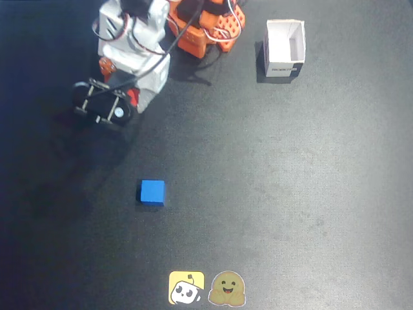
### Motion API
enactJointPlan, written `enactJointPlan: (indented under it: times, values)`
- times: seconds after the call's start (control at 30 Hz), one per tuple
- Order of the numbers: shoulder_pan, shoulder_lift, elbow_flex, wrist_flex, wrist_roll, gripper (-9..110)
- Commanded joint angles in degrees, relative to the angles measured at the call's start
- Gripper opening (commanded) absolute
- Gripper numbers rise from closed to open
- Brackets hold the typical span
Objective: Put the red cube in the right box and the blue cube in the left box.
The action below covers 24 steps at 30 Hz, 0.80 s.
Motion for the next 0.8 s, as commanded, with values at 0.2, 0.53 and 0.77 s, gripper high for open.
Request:
enactJointPlan:
  times: [0.2,0.53,0.77]
  values:
    - [13.9,4.2,3.3,2.0,-2.7,10]
    - [30.5,4.8,5.6,0.3,-7.2,10]
    - [35.2,6.6,5.5,4.6,-5.6,10]
